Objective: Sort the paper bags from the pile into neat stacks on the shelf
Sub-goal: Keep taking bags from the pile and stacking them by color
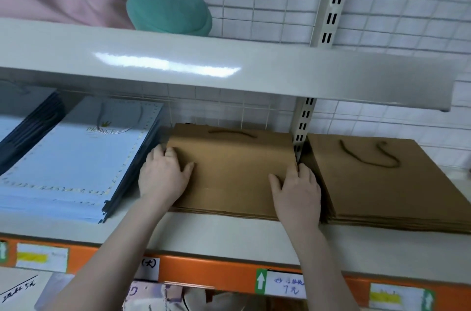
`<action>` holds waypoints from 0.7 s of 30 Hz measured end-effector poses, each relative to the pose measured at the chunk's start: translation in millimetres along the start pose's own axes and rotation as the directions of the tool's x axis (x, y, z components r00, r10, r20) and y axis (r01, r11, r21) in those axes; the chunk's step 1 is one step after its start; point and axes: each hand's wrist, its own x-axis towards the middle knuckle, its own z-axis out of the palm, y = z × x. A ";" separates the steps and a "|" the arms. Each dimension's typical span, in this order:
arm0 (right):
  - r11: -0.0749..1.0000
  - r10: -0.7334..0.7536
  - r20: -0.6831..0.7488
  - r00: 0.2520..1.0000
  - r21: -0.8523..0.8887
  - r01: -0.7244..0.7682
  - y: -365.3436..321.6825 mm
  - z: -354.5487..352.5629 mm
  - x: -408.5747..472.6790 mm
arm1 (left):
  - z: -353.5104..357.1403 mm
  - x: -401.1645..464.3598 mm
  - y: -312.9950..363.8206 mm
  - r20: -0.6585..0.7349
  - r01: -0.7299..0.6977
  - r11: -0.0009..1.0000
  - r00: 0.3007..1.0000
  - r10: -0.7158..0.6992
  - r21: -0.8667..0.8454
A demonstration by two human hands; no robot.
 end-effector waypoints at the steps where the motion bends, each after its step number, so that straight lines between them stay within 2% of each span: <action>1: 1.000 -0.013 0.002 1.000 0.004 0.013 -0.3 -2.2 -3.4 | -2.4 -5.3 0.3 -0.022 -0.014 1.000 1.000 0.014 0.019; 7: 0.985 -0.149 -0.006 0.989 0.082 0.149 -15.3 -3.0 -36.8 | -16.4 -51.4 -9.1 -0.163 -0.045 0.999 0.986 0.043 -0.011; 10: 0.971 -0.205 0.047 0.978 0.134 0.198 -29.1 6.6 -56.1 | -19.6 -76.8 -24.5 -0.212 -0.017 1.000 0.977 0.014 -0.010; 13: 0.952 -0.236 0.019 0.972 0.204 0.227 -48.3 17.5 -74.8 | -26.1 -95.2 -51.1 -0.225 0.029 0.999 0.974 -0.022 0.029; 16: 0.927 -0.315 0.081 0.946 0.238 0.289 -70.7 20.1 -91.6 | -37.9 -109.4 -83.6 -0.255 0.111 0.993 0.962 -0.094 0.049; 21: 0.889 -0.386 0.004 0.923 0.268 0.370 -121.4 23.9 -117.3 | -61.3 -133.5 -137.6 -0.301 0.215 0.977 0.931 -0.207 -0.007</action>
